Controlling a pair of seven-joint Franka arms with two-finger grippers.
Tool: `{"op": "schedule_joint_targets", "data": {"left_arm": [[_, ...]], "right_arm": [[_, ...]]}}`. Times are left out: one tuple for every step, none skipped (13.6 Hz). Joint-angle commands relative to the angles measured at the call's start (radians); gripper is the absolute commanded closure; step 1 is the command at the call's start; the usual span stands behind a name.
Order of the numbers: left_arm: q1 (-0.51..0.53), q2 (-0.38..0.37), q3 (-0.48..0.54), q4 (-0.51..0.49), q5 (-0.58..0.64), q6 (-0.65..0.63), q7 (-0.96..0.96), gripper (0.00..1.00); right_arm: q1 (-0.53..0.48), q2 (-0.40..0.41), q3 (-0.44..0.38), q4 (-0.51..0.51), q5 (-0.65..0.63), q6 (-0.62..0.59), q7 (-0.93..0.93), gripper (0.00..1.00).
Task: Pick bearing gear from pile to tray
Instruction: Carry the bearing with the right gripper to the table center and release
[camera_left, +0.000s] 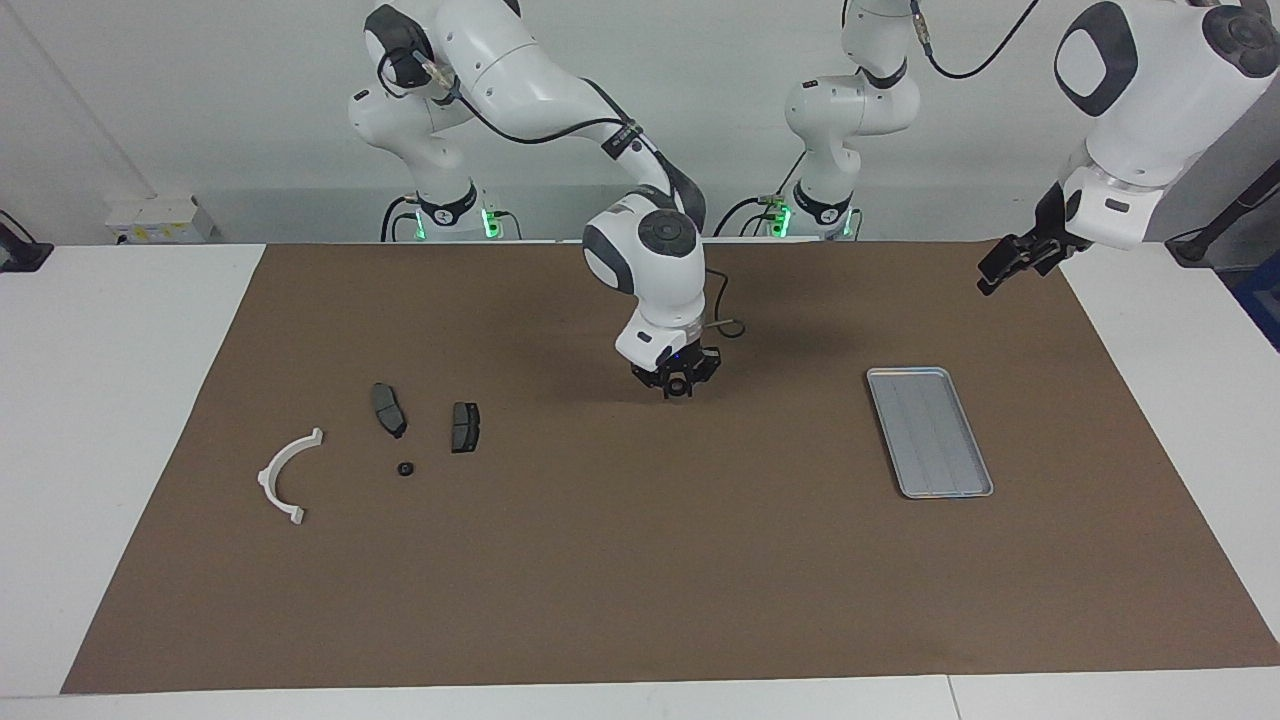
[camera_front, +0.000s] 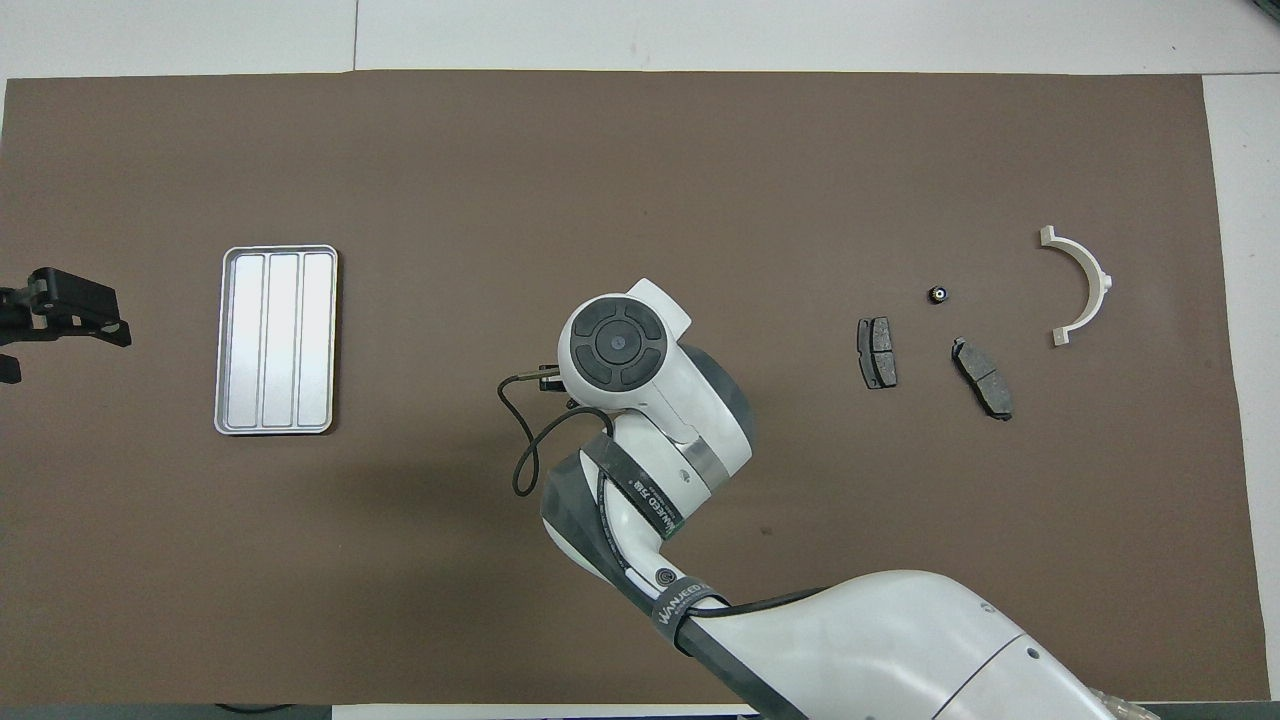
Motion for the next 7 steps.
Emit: {"op": "schedule_joint_targets", "data": {"left_arm": [[0.0,-0.027,0.001,-0.03,-0.011,0.018,0.006,0.0],[0.001,-0.027,0.003,-0.03,-0.011,0.018,0.006,0.0],[0.001,-0.027,0.003,-0.03,-0.011,0.018,0.006,0.0],[0.001,-0.027,0.001,-0.03,-0.011,0.018,0.006,0.0],[0.0,-0.027,0.003,-0.03,-0.011,0.018,0.006,0.0],[0.001,-0.027,0.003,-0.03,-0.011,0.018,0.006,0.0],[0.001,-0.027,0.003,-0.03,-0.011,0.018,0.006,0.0]], "right_arm": [[-0.004,0.003,0.002,-0.023,0.004,0.042,0.006,0.92],[-0.004,0.004,0.002,-0.038,0.004,0.065,0.0,0.91],[-0.005,0.006,0.002,-0.05,0.004,0.082,-0.005,0.91],[-0.007,0.007,0.002,-0.061,0.004,0.097,-0.006,0.91],[-0.009,0.01,0.002,-0.069,0.003,0.106,-0.008,0.91],[-0.012,0.01,0.002,-0.078,0.0,0.119,-0.009,0.91],[-0.015,0.012,0.002,-0.093,0.0,0.142,-0.009,0.9]]}}
